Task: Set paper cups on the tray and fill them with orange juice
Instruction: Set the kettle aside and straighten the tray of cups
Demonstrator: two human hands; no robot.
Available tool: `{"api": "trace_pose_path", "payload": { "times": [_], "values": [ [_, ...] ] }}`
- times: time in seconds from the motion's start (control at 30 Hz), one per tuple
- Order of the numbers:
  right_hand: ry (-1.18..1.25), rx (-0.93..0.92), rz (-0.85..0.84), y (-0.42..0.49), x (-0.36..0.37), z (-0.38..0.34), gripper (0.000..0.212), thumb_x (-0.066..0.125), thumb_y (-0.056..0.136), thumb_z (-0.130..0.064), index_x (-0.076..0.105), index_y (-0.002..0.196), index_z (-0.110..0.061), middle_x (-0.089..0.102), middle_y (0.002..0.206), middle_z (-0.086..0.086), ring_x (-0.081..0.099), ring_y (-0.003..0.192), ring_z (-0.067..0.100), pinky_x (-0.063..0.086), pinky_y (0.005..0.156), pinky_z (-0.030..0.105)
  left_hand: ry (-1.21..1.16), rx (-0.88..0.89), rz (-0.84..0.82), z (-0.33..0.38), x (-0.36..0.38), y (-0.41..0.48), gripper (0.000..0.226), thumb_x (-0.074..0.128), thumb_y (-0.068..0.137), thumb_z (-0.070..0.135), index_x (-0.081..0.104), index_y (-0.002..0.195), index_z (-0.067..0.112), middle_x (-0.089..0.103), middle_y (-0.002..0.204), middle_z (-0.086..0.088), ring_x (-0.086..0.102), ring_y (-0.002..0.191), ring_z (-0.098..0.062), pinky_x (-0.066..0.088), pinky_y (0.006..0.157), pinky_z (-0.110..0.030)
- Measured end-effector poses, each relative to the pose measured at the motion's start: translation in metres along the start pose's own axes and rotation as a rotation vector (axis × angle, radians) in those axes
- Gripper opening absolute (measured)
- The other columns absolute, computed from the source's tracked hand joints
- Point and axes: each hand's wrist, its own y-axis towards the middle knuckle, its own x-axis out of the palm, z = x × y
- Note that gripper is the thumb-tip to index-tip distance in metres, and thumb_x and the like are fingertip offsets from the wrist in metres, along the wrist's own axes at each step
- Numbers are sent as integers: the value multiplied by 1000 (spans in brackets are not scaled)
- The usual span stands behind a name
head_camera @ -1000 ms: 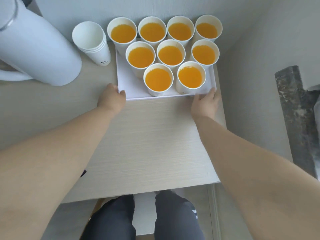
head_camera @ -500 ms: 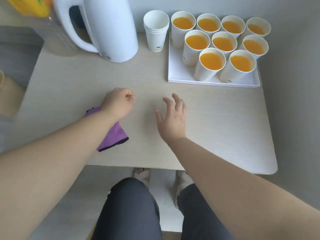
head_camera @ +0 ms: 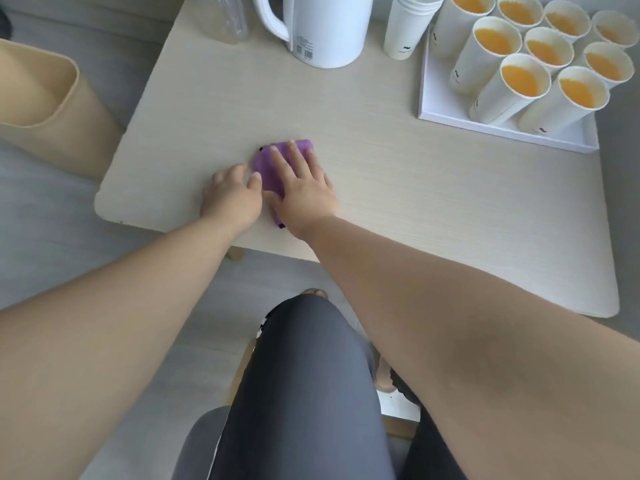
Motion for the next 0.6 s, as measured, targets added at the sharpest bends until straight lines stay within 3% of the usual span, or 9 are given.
{"api": "trace_pose_path", "payload": {
  "times": [0.1, 0.3, 0.47, 0.6],
  "values": [
    [-47, -25, -54, -6, 12, 11, 56, 31, 103, -29, 4, 153, -32, -6, 161, -9, -13, 148, 20, 7, 120, 35, 78, -28, -32, 2, 9, 6, 52, 27, 102, 42, 34, 147, 17, 30, 153, -16, 22, 143, -31, 17, 117, -41],
    [-83, -56, 14, -67, 4, 85, 55, 38, 102, -22, 17, 152, -28, 7, 160, -8, 0, 149, 21, 12, 120, 35, 169, -44, -158, 49, 29, -14, 52, 25, 101, 48, 33, 146, 24, 22, 153, -10, 13, 143, -29, 13, 114, -59],
    [15, 362, 138, -87, -25, 173, 52, 32, 103, -27, 15, 152, -27, 5, 161, -5, -1, 149, 21, 7, 120, 39, 332, 39, -295, 72, 54, -30, 53, 20, 100, 49, 13, 151, 35, -6, 160, -3, -11, 146, -33, 6, 109, -71],
    [125, 728, 222, -47, -32, 168, 60, 30, 100, -43, 8, 153, -25, -2, 162, -1, -6, 148, 27, 3, 120, 43, 361, 25, -309, 74, 59, -28, 52, 20, 100, 50, 10, 150, 40, -13, 160, 1, -15, 146, -34, 4, 107, -73]
  ]
}}
